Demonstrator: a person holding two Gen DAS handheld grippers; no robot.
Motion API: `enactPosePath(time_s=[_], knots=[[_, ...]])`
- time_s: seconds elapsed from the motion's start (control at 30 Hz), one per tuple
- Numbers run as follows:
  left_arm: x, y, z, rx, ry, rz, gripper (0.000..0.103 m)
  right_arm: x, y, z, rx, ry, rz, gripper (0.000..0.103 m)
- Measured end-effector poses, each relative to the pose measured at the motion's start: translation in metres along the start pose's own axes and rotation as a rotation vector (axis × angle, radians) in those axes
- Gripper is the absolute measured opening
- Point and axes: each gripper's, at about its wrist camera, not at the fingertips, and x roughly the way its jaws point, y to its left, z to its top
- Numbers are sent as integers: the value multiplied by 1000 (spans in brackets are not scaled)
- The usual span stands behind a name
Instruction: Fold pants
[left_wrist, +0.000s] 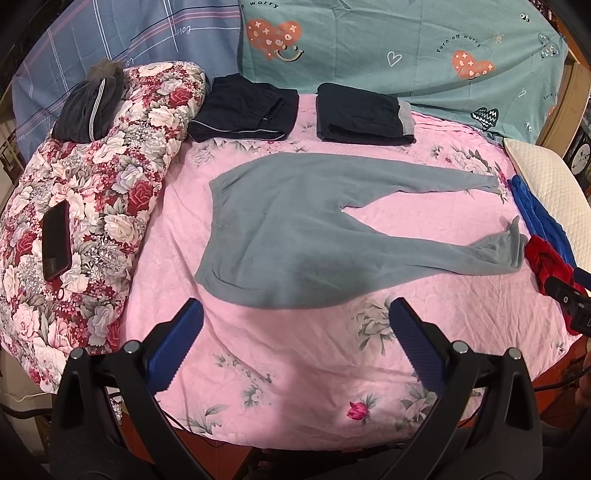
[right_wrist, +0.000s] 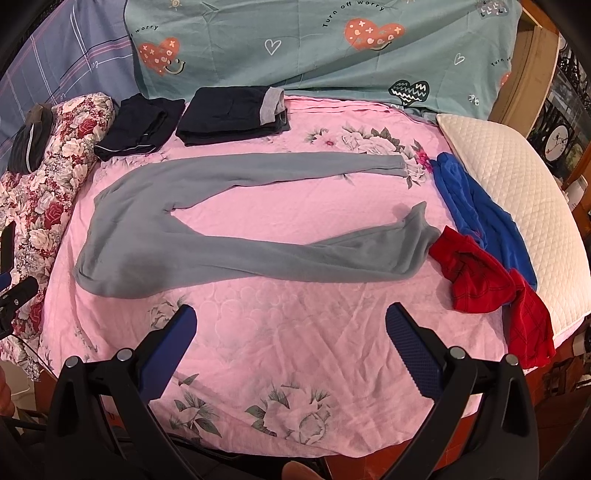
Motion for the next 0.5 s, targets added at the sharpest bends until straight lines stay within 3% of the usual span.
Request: enactPosePath(time_s=[0.3,0.5], knots=[[9,0,7,8,13,6,101,6,0,6,0,5,-3,102],[29,39,5,-5,24,68,101,15,6,6,-28,-5,45,102]])
